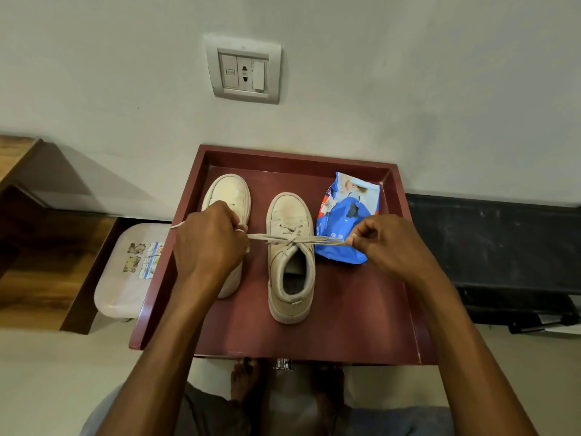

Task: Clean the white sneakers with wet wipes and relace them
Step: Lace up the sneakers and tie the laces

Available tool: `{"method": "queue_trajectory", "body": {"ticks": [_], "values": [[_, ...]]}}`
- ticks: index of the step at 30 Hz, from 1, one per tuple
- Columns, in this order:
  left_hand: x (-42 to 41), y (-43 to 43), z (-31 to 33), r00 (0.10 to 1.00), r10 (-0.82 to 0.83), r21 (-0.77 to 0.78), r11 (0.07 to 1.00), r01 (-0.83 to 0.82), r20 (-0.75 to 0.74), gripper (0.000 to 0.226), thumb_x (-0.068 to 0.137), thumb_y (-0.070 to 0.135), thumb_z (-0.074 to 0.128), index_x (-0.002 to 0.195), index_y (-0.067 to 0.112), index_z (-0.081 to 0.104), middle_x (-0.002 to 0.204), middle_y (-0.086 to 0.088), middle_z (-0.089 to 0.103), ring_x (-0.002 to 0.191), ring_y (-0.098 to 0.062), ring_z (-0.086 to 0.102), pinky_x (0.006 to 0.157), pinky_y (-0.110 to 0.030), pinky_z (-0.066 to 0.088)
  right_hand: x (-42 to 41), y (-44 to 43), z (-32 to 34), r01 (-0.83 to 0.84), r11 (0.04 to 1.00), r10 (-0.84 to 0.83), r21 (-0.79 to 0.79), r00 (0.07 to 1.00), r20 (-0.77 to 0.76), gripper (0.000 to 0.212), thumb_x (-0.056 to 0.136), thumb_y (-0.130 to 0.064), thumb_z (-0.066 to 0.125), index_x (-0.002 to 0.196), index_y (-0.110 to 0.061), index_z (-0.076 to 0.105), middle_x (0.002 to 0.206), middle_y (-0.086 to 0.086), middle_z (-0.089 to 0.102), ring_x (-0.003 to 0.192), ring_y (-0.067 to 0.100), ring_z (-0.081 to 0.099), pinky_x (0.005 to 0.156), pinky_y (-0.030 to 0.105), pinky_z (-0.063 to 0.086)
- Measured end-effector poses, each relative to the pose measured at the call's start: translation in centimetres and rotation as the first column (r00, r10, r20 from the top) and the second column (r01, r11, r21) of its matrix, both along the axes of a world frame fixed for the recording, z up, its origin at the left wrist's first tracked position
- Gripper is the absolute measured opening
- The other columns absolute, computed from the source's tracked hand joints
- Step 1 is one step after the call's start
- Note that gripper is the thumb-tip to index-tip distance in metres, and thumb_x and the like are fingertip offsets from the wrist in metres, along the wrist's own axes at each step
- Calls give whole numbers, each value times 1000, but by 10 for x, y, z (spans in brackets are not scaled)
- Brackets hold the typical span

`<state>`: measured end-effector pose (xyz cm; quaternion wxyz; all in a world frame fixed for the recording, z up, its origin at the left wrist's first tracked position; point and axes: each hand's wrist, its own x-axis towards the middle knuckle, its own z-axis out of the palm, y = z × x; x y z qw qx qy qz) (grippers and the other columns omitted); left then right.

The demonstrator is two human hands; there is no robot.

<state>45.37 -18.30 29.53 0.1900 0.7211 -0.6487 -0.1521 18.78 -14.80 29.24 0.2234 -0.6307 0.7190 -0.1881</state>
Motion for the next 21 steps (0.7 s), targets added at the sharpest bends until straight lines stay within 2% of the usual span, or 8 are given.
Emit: {"method": "queue_trajectory", "body": {"ticks": [4,8,11,13,14,17,19,21], "values": [[-5,6,-1,985,-40,-48,998,49,170,17,84,13,69,100,7,68,86,-18,69,80,-43,63,62,-38,45,-3,-2,-3,18,1000,-17,16,998,-58,15,86,-25,72,72,-21,70,71,-10,68,69,6,63,67,32,54],[-9,9,-7,951,-75,-55,994,96,299,11,88,9,62,99,7,65,81,-16,66,73,-39,62,57,-36,36,2,-5,-10,18,1000,-15,21,990,-140,15,87,-21,69,72,-23,69,67,-14,62,65,4,58,60,26,48],[-8,12,-8,932,-133,-38,987,154,337,18,94,25,59,103,10,65,87,-13,69,81,-37,65,60,-36,35,10,-5,-13,-4,1000,7,25,992,-127,9,89,-18,68,80,-18,69,78,-9,66,73,6,60,60,17,43],[-7,13,-4,944,-145,-35,986,163,297,32,92,41,62,105,11,62,95,-12,70,88,-37,65,62,-36,39,12,-5,-8,2,1000,-2,1,999,-32,7,90,-23,69,92,-16,68,92,-7,67,86,8,62,66,13,40],[-8,13,-2,950,-150,-52,984,170,274,35,91,42,63,108,12,60,101,-11,70,92,-37,65,64,-38,42,13,-5,-4,7,1000,-6,-15,1000,22,16,90,-26,70,101,-16,66,101,-9,65,94,8,61,73,15,42],[-14,11,1,958,-247,-110,958,263,142,34,92,27,65,125,19,62,122,-2,68,107,-32,59,70,-40,47,20,-5,9,-19,994,28,-107,996,90,31,88,-31,71,117,-22,62,116,-13,58,106,4,54,90,22,42],[-19,9,-2,930,-368,-116,923,366,9,43,91,11,61,132,24,63,131,4,66,111,-29,55,75,-43,51,28,-4,14,-81,989,93,-123,991,96,24,88,-35,70,110,-27,67,114,-16,62,105,1,55,92,22,44],[-23,6,-7,887,-460,-84,886,456,-35,55,88,1,57,138,25,60,130,5,67,114,-26,52,81,-46,53,36,-3,16,-163,986,167,-44,974,153,27,86,-43,71,109,-29,69,107,-22,64,103,-7,56,87,11,44]]}}
